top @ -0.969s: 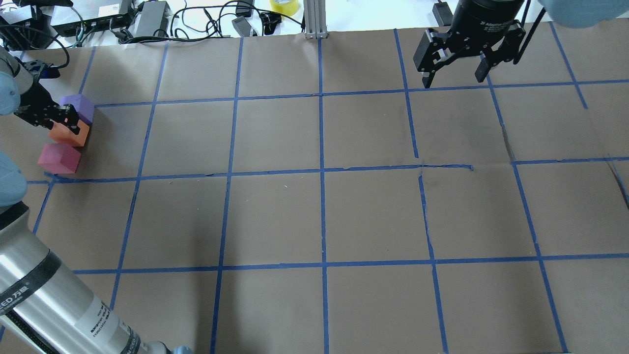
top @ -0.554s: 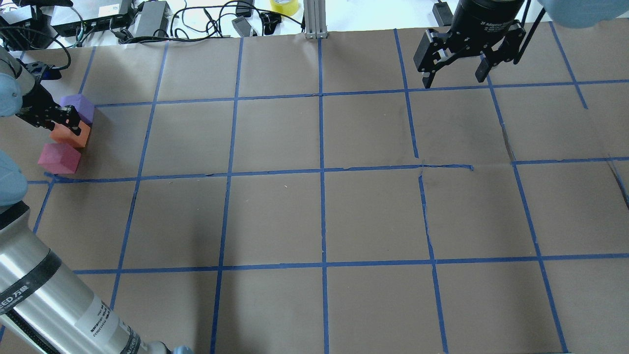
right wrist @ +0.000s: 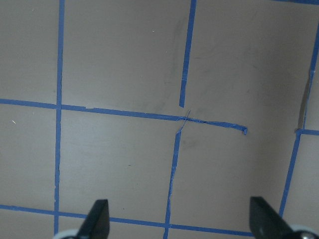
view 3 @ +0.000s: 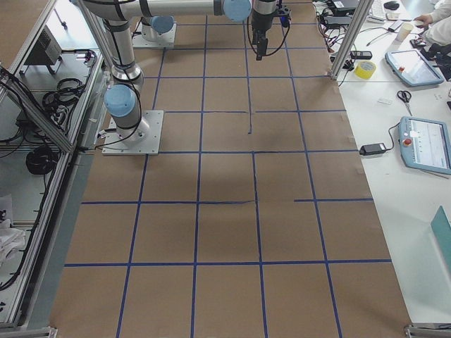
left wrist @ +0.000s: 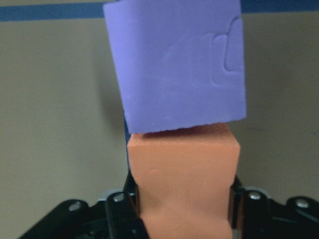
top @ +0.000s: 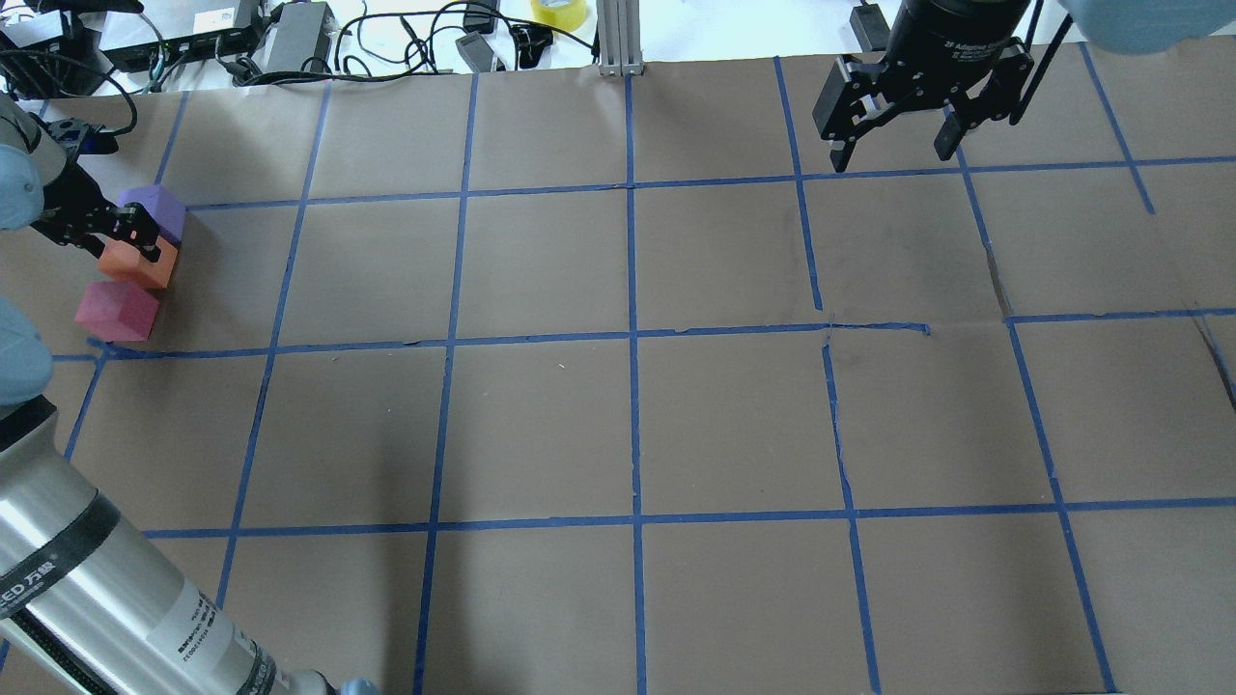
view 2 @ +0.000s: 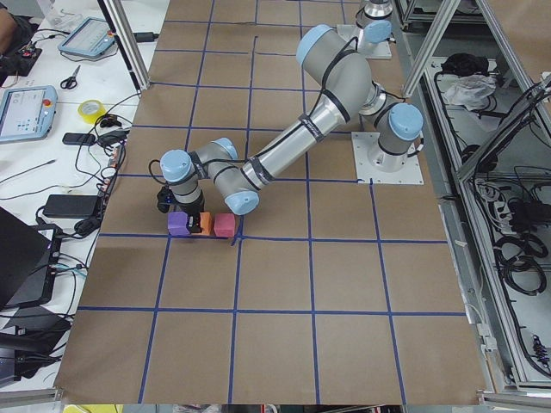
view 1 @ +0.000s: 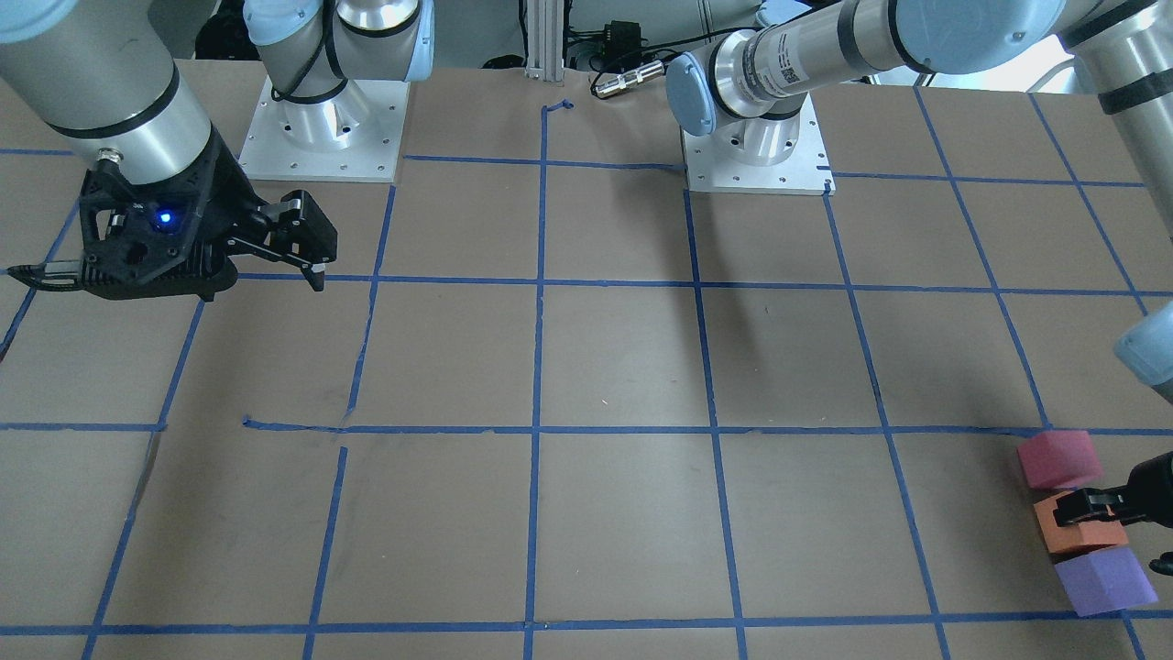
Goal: Arrange blocks in a line
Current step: 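Lower the orange cube into the gap between the purple and pink cubes, then open the left gripper and raise it away from the cubes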
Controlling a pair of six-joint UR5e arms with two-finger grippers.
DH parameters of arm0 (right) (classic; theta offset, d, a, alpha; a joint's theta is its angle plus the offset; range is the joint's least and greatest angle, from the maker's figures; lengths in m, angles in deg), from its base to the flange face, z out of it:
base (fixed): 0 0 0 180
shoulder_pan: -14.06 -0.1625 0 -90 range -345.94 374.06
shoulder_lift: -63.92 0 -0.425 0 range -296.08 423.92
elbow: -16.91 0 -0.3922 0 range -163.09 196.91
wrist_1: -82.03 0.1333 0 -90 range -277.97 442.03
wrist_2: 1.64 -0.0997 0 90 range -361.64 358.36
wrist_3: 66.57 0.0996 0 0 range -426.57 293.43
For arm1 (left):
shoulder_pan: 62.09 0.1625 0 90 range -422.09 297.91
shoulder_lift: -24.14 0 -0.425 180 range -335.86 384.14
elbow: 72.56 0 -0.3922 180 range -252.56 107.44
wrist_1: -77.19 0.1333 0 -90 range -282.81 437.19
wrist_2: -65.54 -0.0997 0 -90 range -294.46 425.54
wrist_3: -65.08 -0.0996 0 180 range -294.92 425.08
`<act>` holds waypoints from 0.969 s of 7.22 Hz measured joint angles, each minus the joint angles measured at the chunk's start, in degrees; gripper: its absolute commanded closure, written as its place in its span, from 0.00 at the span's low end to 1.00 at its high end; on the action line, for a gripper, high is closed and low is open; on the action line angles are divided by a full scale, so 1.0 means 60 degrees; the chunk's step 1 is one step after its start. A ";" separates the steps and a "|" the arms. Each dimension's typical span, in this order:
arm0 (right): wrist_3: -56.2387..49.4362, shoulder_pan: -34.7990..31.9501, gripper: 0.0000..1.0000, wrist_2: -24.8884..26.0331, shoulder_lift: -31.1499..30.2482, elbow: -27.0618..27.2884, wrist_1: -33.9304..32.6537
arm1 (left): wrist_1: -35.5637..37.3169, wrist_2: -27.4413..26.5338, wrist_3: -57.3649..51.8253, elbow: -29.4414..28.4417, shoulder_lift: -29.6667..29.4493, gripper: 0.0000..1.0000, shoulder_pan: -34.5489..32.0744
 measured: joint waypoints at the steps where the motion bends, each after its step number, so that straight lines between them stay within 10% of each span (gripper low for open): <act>1: 0.0000 0.0000 0.00 -0.0007 0.0001 0.0000 -0.0006 | -0.0045 -0.0012 -0.0004 0.0006 0.0160 0.00 0.0017; 7: 0.0000 0.0004 0.00 0.0008 0.0001 0.0013 -0.0007 | -0.2676 0.0347 -0.0175 0.0821 0.3519 0.00 -0.0356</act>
